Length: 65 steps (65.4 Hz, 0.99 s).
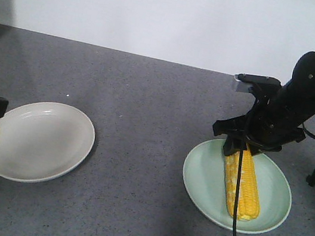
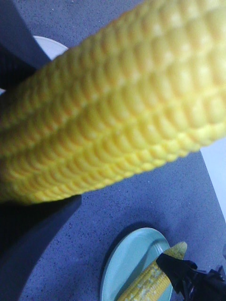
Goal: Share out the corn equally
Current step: 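Lower the right gripper's corn cob onto the pale green plate, then open the right gripper and release the cob on the green plate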
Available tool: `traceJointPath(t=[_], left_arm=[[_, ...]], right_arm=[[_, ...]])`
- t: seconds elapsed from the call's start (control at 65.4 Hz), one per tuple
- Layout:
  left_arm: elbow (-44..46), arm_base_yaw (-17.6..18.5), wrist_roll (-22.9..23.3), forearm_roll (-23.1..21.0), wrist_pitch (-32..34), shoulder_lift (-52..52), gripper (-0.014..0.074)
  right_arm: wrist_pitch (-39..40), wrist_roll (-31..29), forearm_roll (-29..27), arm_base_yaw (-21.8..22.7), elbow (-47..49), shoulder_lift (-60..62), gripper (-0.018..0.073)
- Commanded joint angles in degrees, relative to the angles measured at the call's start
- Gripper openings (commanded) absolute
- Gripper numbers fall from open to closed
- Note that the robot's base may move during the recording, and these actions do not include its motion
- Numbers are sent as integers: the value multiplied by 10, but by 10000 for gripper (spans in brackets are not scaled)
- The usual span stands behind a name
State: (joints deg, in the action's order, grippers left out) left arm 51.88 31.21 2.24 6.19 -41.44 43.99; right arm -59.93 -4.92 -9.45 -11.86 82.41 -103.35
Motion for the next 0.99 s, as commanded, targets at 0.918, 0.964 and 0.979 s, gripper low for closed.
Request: traceJointPath(t=[0.918, 0.964, 0.979], left_arm=[[15, 3, 0, 3, 47, -3, 304], [15, 3, 0, 3, 47, -3, 304], [15, 3, 0, 3, 47, -3, 304]], right_arm=[[197, -70, 14, -85, -204, 390, 536], [197, -71, 12, -86, -216, 406, 536], [196, -71, 11, -86, -223, 411, 536]])
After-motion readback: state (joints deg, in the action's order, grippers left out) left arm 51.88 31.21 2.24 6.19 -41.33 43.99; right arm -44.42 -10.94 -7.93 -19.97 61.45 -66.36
